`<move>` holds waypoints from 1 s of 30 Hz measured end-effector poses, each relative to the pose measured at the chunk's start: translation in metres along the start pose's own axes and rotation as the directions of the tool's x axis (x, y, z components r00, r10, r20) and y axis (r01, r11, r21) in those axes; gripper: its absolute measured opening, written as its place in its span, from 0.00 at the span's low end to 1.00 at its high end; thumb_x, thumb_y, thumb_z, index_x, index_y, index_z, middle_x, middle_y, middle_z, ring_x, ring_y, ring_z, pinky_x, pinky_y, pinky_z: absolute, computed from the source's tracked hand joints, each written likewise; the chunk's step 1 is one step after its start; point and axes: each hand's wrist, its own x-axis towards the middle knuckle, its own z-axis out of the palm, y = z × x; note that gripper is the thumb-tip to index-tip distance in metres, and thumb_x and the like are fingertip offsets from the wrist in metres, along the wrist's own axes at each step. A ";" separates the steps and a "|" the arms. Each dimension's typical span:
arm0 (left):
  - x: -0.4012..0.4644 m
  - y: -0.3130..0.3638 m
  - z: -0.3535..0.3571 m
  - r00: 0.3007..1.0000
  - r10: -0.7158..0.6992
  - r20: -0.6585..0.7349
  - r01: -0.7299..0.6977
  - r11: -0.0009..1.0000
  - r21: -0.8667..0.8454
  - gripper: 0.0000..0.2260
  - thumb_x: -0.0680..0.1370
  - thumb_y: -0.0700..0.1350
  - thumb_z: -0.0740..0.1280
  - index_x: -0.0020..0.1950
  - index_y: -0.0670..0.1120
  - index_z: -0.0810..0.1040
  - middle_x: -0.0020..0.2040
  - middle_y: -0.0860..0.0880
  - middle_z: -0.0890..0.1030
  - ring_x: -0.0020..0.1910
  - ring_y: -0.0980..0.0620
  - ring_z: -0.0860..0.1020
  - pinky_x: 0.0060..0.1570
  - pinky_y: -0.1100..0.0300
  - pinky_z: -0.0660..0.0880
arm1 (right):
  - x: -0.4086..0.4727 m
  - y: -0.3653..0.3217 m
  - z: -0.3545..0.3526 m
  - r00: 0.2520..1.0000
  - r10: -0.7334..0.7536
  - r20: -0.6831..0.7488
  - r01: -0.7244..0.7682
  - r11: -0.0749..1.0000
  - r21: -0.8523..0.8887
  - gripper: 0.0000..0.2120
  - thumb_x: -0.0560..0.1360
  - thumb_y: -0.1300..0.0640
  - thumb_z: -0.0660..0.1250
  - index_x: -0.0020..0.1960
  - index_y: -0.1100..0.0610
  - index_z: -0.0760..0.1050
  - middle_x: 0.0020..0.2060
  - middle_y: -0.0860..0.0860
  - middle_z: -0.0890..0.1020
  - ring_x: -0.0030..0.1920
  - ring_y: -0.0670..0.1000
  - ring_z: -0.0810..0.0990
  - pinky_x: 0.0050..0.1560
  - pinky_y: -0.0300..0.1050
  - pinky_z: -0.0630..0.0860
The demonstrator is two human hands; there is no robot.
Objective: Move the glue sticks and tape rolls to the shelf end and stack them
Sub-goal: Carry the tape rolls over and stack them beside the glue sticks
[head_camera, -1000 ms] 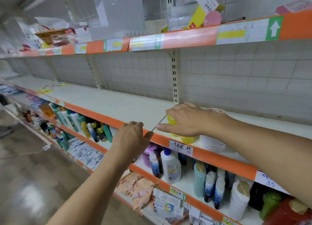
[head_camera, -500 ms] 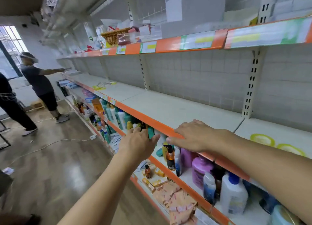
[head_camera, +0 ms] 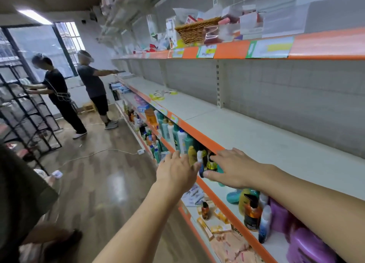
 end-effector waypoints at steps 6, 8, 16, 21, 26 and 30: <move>0.093 -0.059 0.007 0.999 -0.017 -0.039 0.017 1.000 0.016 0.25 0.83 0.60 0.48 0.68 0.45 0.71 0.68 0.44 0.72 0.69 0.43 0.67 0.66 0.47 0.67 | 0.118 0.003 -0.001 0.999 -0.039 -0.028 0.039 0.999 -0.012 0.33 0.78 0.30 0.49 0.69 0.52 0.71 0.66 0.52 0.72 0.70 0.55 0.67 0.73 0.54 0.56; 0.130 -0.077 0.009 0.999 -0.017 -0.037 0.018 1.000 0.022 0.25 0.83 0.60 0.48 0.67 0.45 0.71 0.68 0.43 0.72 0.69 0.42 0.67 0.67 0.47 0.67 | 0.162 0.004 -0.005 0.999 -0.048 -0.020 0.047 0.999 -0.021 0.34 0.78 0.30 0.48 0.73 0.52 0.67 0.70 0.53 0.70 0.72 0.55 0.65 0.74 0.54 0.55; 0.260 -0.161 0.008 0.998 -0.065 -0.020 0.065 0.998 0.005 0.24 0.83 0.61 0.49 0.65 0.45 0.72 0.67 0.44 0.72 0.69 0.43 0.67 0.66 0.48 0.66 | 0.327 0.000 -0.025 0.995 -0.095 -0.037 0.093 0.993 -0.069 0.34 0.77 0.30 0.50 0.72 0.53 0.68 0.69 0.53 0.71 0.71 0.54 0.67 0.73 0.55 0.58; 0.339 -0.221 0.015 0.998 -0.055 -0.013 0.055 0.998 -0.003 0.26 0.82 0.61 0.47 0.66 0.45 0.71 0.66 0.44 0.73 0.68 0.42 0.68 0.67 0.47 0.66 | 0.425 -0.012 -0.025 0.995 -0.091 -0.038 0.090 0.995 -0.045 0.34 0.77 0.30 0.52 0.73 0.52 0.66 0.70 0.54 0.70 0.71 0.55 0.67 0.74 0.53 0.58; 0.432 -0.285 0.017 0.999 -0.019 -0.032 0.018 1.000 -0.010 0.26 0.83 0.61 0.48 0.68 0.43 0.70 0.68 0.43 0.71 0.69 0.41 0.67 0.67 0.45 0.67 | 0.534 -0.023 -0.021 0.996 -0.066 -0.067 0.065 0.998 -0.020 0.33 0.76 0.30 0.53 0.71 0.52 0.67 0.67 0.54 0.72 0.69 0.56 0.69 0.71 0.54 0.60; 0.503 -0.328 0.016 0.999 0.032 0.009 -0.032 0.999 0.018 0.25 0.83 0.60 0.48 0.66 0.43 0.71 0.66 0.43 0.72 0.67 0.41 0.68 0.65 0.47 0.67 | 0.612 -0.029 -0.023 0.998 -0.005 -0.068 0.006 1.000 0.024 0.34 0.77 0.31 0.54 0.73 0.53 0.66 0.70 0.55 0.70 0.71 0.56 0.67 0.72 0.52 0.59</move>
